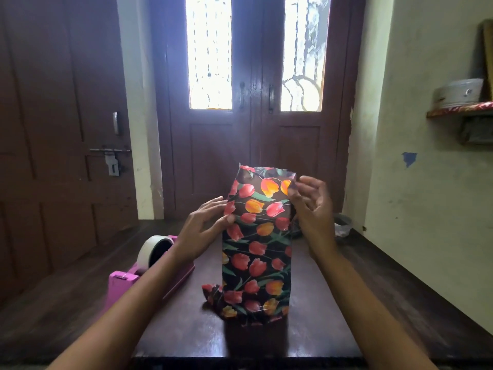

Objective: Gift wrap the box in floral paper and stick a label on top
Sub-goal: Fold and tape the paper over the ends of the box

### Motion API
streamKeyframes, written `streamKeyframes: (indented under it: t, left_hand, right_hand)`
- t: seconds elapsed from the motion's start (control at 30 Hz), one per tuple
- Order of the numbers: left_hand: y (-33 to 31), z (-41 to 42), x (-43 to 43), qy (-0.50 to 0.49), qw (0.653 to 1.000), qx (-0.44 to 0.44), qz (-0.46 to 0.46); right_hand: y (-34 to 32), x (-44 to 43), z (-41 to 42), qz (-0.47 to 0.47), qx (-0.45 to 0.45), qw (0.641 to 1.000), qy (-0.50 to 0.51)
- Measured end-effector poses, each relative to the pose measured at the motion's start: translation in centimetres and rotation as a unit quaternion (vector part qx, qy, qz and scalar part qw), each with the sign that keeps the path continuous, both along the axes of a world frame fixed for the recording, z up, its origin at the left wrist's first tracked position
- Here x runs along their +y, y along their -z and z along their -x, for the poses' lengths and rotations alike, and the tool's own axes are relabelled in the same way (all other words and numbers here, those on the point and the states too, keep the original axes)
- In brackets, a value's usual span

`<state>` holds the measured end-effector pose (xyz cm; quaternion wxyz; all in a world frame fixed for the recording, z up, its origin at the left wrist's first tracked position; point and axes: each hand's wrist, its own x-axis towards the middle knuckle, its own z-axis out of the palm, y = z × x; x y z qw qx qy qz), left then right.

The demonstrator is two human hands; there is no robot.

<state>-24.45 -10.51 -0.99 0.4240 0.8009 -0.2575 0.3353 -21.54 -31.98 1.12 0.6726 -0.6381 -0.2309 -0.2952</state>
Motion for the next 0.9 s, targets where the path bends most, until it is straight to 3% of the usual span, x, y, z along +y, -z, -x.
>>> streamKeyframes:
  t: [0.07,0.13,0.23,0.4,0.57,0.67,0.8,0.9]
  left_hand:
    - [0.0,-0.2,0.0,0.028,0.999,0.018,0.011]
    - [0.0,-0.2,0.0,0.044,0.999,0.025,0.003]
    - [-0.2,0.0,-0.1,0.044,0.998,0.036,-0.017]
    - [-0.5,-0.8,1.0,0.022,0.996,0.031,-0.086]
    - [-1.4,-1.4,0.9,-0.016,0.978,0.049,-0.201]
    - [-1.5,-1.6,0.9,0.003,0.973,0.054,-0.226]
    - [-1.9,-1.4,0.9,0.059,0.968,0.138,-0.202]
    - [-2.7,-1.3,1.0,0.101,0.96,0.184,-0.187]
  right_hand:
    - [-0.5,0.3,0.4,0.055,-0.098,0.988,0.109]
    - [-1.6,0.8,0.8,0.162,-0.187,0.95,0.192]
    - [-3.6,2.0,1.2,0.331,-0.171,0.895,0.245]
    - [-4.8,2.4,2.0,0.28,-0.135,0.944,0.112]
    - [-4.0,2.1,2.1,0.26,-0.167,0.951,0.025]
    - [-4.4,0.7,2.3,0.303,-0.185,0.935,-0.003]
    - [-5.4,-1.0,2.8,0.417,-0.139,0.898,-0.024]
    - [-5.7,-1.6,2.6,0.463,-0.182,0.867,-0.013]
